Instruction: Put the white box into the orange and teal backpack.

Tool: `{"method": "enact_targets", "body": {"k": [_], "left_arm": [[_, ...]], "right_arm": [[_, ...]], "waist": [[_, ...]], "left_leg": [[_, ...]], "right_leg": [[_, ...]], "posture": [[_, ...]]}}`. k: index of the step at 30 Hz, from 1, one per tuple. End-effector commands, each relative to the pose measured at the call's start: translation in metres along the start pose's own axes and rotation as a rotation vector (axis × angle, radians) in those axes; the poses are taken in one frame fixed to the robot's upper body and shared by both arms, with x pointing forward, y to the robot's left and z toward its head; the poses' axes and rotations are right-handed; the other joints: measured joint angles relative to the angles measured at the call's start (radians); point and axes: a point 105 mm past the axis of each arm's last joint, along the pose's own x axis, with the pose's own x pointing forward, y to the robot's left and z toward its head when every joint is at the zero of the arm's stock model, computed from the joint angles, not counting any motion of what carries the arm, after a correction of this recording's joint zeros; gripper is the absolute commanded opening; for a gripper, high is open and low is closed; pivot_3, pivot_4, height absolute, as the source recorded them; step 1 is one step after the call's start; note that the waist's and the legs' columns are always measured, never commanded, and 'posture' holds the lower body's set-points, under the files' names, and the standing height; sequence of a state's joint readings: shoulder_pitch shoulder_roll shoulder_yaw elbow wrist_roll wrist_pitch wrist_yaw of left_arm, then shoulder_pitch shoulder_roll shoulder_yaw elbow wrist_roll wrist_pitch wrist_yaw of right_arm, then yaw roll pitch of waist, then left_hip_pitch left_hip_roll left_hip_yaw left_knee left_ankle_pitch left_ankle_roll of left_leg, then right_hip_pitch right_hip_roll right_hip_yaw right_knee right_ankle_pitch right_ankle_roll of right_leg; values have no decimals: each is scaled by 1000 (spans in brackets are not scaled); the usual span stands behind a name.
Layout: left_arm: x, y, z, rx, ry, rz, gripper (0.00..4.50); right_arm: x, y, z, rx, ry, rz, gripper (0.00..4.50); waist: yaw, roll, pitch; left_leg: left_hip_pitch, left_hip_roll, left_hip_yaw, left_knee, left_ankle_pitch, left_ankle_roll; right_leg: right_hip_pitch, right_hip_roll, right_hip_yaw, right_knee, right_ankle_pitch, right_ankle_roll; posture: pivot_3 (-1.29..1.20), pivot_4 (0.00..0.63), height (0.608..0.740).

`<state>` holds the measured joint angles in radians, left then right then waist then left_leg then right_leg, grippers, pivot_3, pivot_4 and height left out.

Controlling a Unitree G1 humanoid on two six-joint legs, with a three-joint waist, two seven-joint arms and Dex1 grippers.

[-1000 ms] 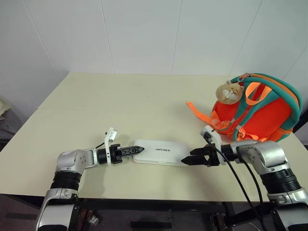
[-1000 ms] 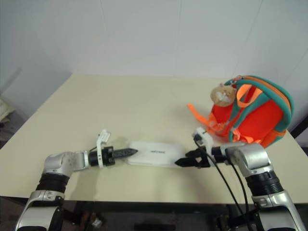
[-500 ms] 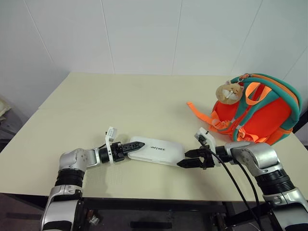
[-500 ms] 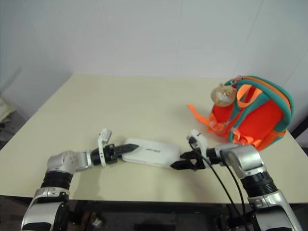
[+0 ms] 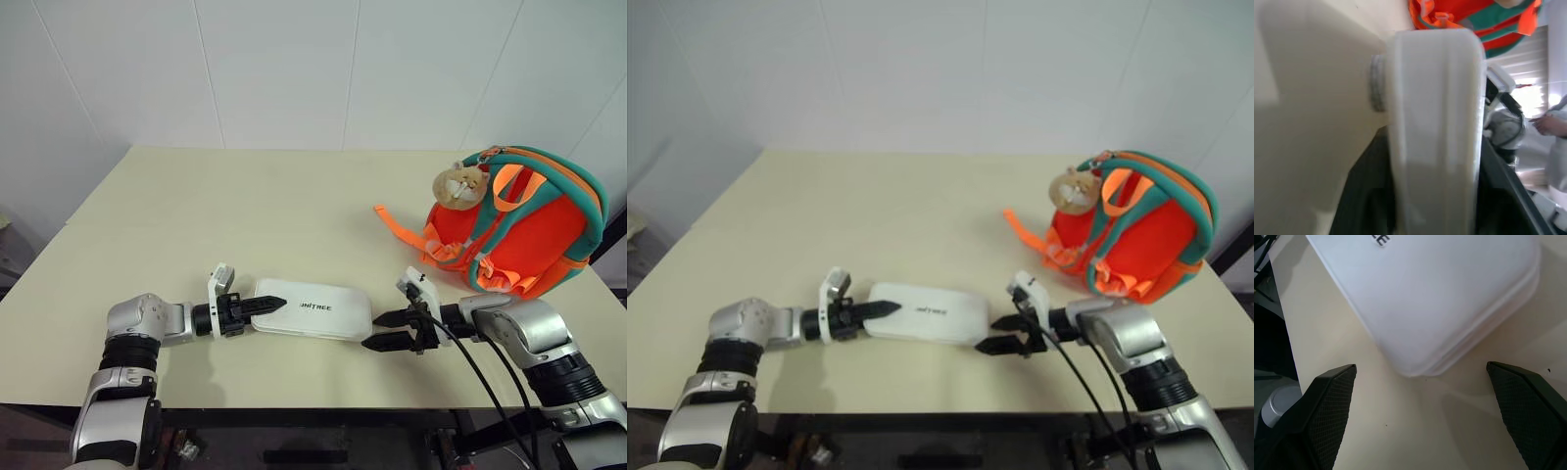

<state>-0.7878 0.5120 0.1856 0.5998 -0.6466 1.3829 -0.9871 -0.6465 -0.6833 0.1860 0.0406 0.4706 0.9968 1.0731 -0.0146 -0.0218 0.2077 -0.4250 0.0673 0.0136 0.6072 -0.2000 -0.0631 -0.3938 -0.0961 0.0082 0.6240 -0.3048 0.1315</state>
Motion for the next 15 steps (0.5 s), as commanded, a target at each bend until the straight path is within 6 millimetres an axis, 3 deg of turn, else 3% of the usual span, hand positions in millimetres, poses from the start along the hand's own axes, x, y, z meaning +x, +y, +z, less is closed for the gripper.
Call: {"method": "enact_targets", "body": {"k": [1,6,10,15], "left_arm": [[-4,-11,1,23,19,-24,1307],[-6,-27,7,133,-28,-82,1307],[-17,-50,23,367,-175,-181,1307],[-40,-56,18,543,-221,-193,1307]], "right_arm": [[-5,3,2,-25,-20,0,4500],[-16,-8,3,-71,-94,-109,4500],[-39,-20,15,-109,-240,-256,4500],[-85,-18,27,-110,-447,-412,4500]], "waist": [[0,0,0],[2,0,0],[10,0,0],[11,0,0]], "left_leg": [[0,0,0,0,0,0],[0,0,0,-1,0,0],[-1,0,0,-2,0,0],[-1,0,1,-3,0,-1]], "right_leg": [[0,0,0,0,0,0],[0,0,0,-1,0,0],[0,0,0,-2,0,0],[0,0,0,-3,0,0]], "posture": [[0,150,740],[0,150,740],[0,150,740],[0,150,740]]}}
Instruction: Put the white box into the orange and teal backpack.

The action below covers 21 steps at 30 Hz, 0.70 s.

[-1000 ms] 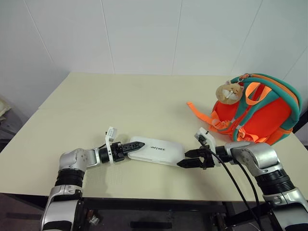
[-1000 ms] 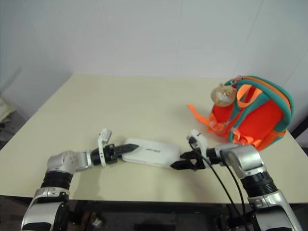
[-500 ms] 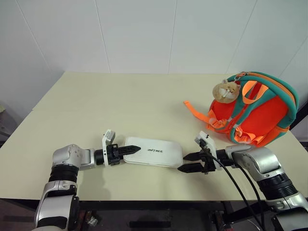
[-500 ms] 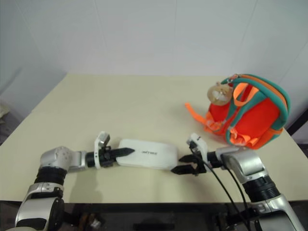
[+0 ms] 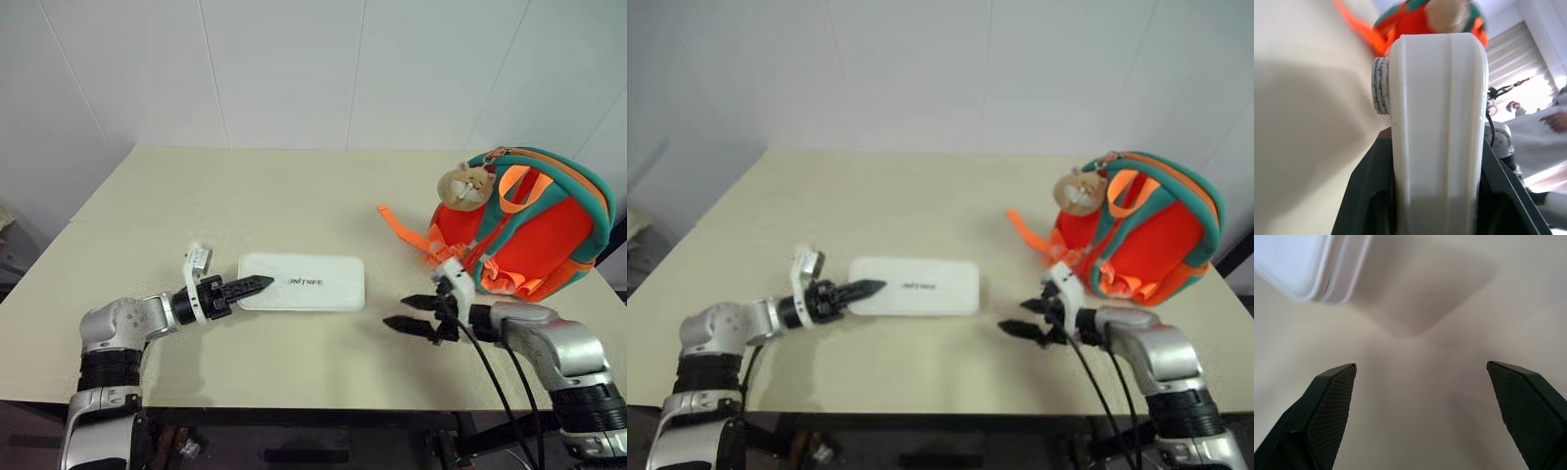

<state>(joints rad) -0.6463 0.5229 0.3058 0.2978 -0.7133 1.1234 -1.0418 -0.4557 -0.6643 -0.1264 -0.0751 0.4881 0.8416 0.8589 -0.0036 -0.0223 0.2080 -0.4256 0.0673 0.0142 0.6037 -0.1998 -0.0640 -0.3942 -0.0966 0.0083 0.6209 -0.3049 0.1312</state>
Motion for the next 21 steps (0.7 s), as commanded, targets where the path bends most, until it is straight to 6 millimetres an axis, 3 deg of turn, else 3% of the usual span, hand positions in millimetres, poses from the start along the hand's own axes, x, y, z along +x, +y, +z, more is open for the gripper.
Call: {"method": "enact_targets", "body": {"k": [1,6,9,12,21], "left_arm": [[-16,-19,12,146,-54,-78,1307],[-25,-18,16,224,-82,-61,1307],[-25,-16,16,233,-88,-60,1307],[-24,-15,14,243,-76,-67,1307],[-22,-14,12,252,-65,-77,1307]], "right_arm": [[-34,-4,30,-44,-182,-108,4500],[-88,-18,40,-69,-301,-300,4500],[-106,-9,45,-67,-335,-279,4500],[-120,-26,48,-94,-353,-414,4500],[-120,-70,53,-99,-384,-577,4500]], "waist": [[1,0,0],[6,0,0],[4,0,0],[-3,0,0],[-7,0,0]], "left_leg": [[0,0,0,-1,0,0],[0,0,0,-2,0,0],[0,0,0,-1,-1,1],[0,0,0,0,-1,1],[1,0,1,0,0,2]], "right_leg": [[0,0,0,-1,0,0],[0,0,0,-2,0,-1],[1,-1,0,-2,0,-1],[1,0,0,-2,0,-1],[1,0,0,-1,0,-1]], "posture": [[0,150,740],[0,150,740],[0,150,740],[0,150,740],[0,150,740]]}}
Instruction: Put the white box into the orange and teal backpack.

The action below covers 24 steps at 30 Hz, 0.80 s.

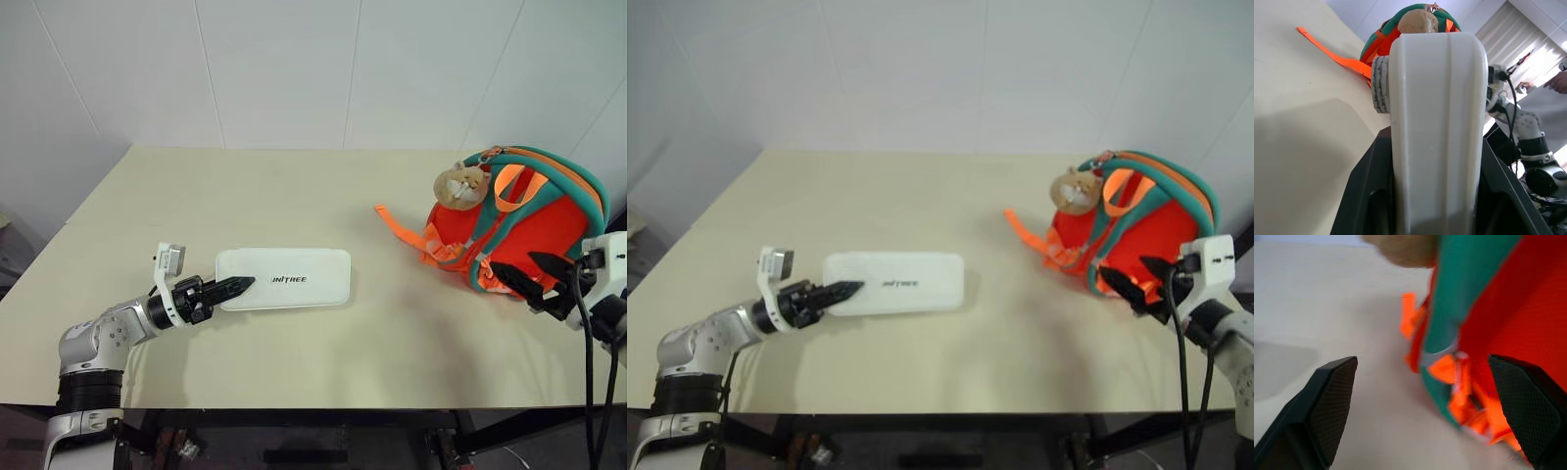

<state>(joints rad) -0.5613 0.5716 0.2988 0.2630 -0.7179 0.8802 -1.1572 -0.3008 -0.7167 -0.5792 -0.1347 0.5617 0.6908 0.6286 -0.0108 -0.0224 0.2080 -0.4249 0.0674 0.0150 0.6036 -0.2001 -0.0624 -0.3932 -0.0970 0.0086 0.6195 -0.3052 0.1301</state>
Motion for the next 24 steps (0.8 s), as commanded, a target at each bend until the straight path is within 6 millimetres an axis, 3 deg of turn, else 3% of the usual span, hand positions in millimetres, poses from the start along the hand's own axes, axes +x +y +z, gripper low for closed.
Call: {"method": "enact_targets", "body": {"k": [1,16,20,24], "left_arm": [[-1,-6,9,40,-20,-29,1307],[-8,-12,4,41,-69,0,1307],[-9,-12,3,41,-80,9,1307],[-12,-11,3,47,-92,27,1307]], "right_arm": [[8,-10,12,-45,-53,-41,4500],[92,17,8,96,-114,140,4500],[102,17,20,118,-218,136,3595],[105,23,23,111,-239,170,2076]], "waist": [[0,0,0],[-17,0,0],[-18,0,0],[-17,1,0]], "left_leg": [[0,0,0,0,0,0],[0,0,0,-1,0,0],[0,0,0,-1,0,-1],[0,0,0,-2,1,-1]], "right_leg": [[0,0,0,0,0,0],[-1,0,0,2,0,1],[-1,0,0,2,0,1],[-1,0,0,1,0,1]], "posture": [[0,150,740],[0,150,740],[0,150,740],[0,150,740]]}}
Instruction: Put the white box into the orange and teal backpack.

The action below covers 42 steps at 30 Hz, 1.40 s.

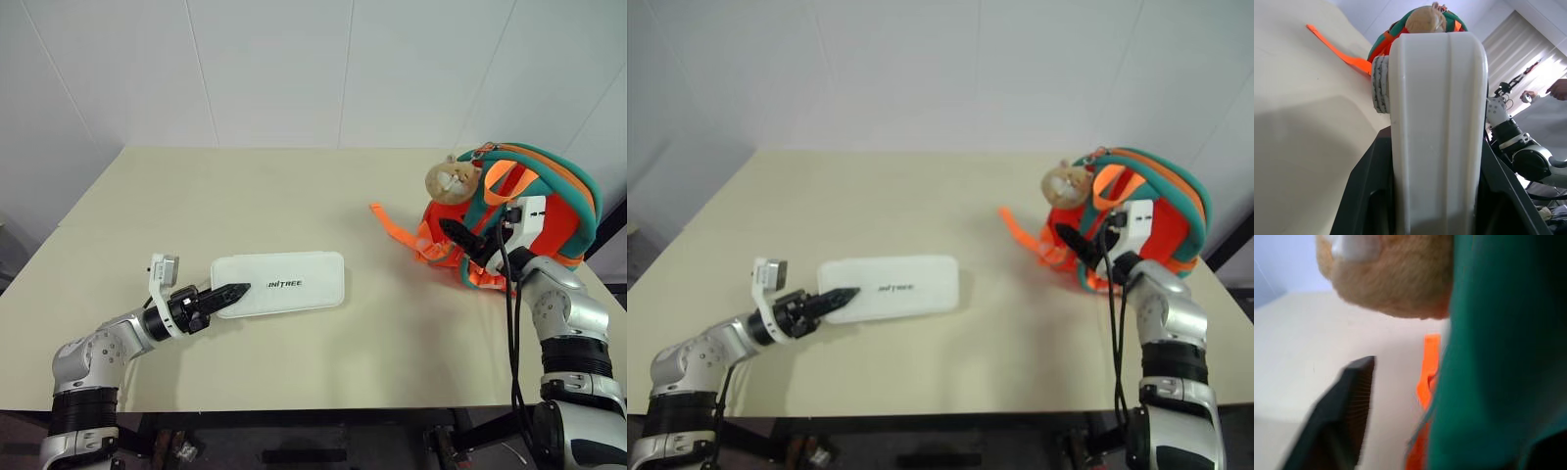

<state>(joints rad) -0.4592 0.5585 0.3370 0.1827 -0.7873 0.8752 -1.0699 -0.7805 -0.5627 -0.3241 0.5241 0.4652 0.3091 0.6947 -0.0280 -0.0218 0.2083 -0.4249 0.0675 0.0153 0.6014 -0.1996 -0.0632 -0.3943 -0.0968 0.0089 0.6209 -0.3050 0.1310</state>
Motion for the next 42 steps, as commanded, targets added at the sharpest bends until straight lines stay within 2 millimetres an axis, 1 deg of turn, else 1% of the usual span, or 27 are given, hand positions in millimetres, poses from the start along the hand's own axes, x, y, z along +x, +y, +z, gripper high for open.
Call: {"method": "enact_targets", "body": {"k": [1,4,5,6,7,9,12,13,15,16,17,19,22,25,26,28,30,33,36,39,41,42], "left_arm": [[-2,-10,14,63,-48,-28,1307],[-6,-7,16,75,-56,-4,1307],[-8,-6,17,80,-57,2,1307],[-10,-5,19,86,-60,10,1307],[-12,-4,21,93,-62,18,1307],[-15,-1,25,108,-65,35,1307],[-22,4,34,132,-71,70,1307],[-24,6,36,137,-74,79,1307],[-31,11,41,149,-80,109,1307],[-36,15,44,159,-85,132,1307],[-39,17,46,165,-89,147,1307],[-45,21,50,176,-97,171,1307],[-53,24,54,184,-109,198,1307],[-61,27,56,187,-118,225,1307],[-64,27,56,188,-119,233,1307],[-67,27,56,188,-121,242,1307],[-68,27,55,189,-123,246,1307],[-69,27,55,192,-128,245,1307],[-69,24,55,201,-135,234,1307],[-67,20,56,212,-144,218,1307],[-59,6,64,250,-176,163,1307],[-55,-1,68,266,-190,131,1307]], "right_arm": [[2,7,22,-39,-88,44,1799],[3,18,22,-59,-85,102,765],[3,26,22,-55,-84,137,410],[5,35,23,-53,-85,179,161],[5,46,24,-46,-85,227,51],[6,74,27,-20,-78,352,50],[4,122,34,50,-49,549,50],[2,133,35,70,-38,596,50],[-6,163,37,140,-3,732,50],[-13,181,39,185,20,828,50],[-19,194,40,216,40,895,50],[-30,210,43,268,76,989,50],[-42,223,48,338,100,1078,50],[-57,231,54,422,138,1171,50],[-61,231,52,437,167,1179,50],[-68,219,36,463,281,1143,50],[-73,208,25,493,354,1110,50],[-73,178,2,512,458,977,50],[-72,161,-7,515,495,919,50],[-72,153,-12,507,514,906,50],[-66,144,-13,498,508,874,50],[-64,142,-13,496,502,872,50]], "waist": [[0,0,0],[0,0,0],[-1,0,0],[-2,0,0],[-3,0,0],[-5,0,0],[-7,1,0],[-6,1,0],[-4,1,0],[-3,1,0],[-3,1,0],[-3,0,0],[1,0,0],[1,0,1],[1,0,1],[3,-1,0],[7,-2,0],[8,-3,0],[5,-3,0],[0,-3,0],[1,-4,0],[1,-4,0]], "left_leg": [[0,0,0,0,0,0],[0,0,0,0,0,0],[0,0,0,0,0,0],[0,0,0,0,0,-1],[0,0,0,0,0,-1],[1,1,0,-1,1,-1],[1,1,0,-2,2,-3],[1,2,0,-3,2,-3],[1,2,0,-3,2,-3],[1,2,0,-3,2,-3],[1,2,0,-3,2,-3],[1,2,0,-4,2,-3],[1,2,0,-5,1,-2],[1,2,1,-5,1,-2],[1,2,1,-5,1,-2],[1,2,1,-5,1,-1],[0,2,1,-5,0,-1],[0,2,1,-5,0,0],[0,2,1,-4,0,0],[0,2,1,-4,0,0],[0,2,1,-4,0,0],[0,2,1,-4,0,0]], "right_leg": [[0,0,0,0,0,0],[0,0,0,0,0,0],[0,0,0,0,0,0],[0,0,0,1,0,0],[0,0,0,1,0,0],[-1,1,0,1,0,0],[-2,2,0,3,0,0],[-2,2,0,3,0,0],[-3,2,0,4,-1,-1],[-3,2,0,3,-1,-1],[-3,2,0,3,-1,-1],[-3,2,0,3,-1,-2],[-3,1,0,2,-1,-2],[-3,1,0,1,-1,-2],[-3,1,0,1,-1,-2],[-3,1,0,1,-2,-3],[-3,1,0,0,-2,-3],[-3,1,0,-1,-2,-3],[-3,1,0,0,-2,-3],[-3,1,0,0,-2,-3],[-3,1,0,0,-2,-3],[-3,1,0,0,-2,-3]], "posture": [[0,150,740],[0,150,740],[0,150,740],[0,150,740],[0,150,740],[0,150,740],[0,150,740],[0,150,740],[0,150,740],[0,150,740],[0,150,740],[0,150,740],[0,150,740],[0,150,740],[0,150,740],[0,150,740],[0,150,740],[0,150,740],[0,150,740],[0,150,740],[0,150,740],[0,150,740]]}}
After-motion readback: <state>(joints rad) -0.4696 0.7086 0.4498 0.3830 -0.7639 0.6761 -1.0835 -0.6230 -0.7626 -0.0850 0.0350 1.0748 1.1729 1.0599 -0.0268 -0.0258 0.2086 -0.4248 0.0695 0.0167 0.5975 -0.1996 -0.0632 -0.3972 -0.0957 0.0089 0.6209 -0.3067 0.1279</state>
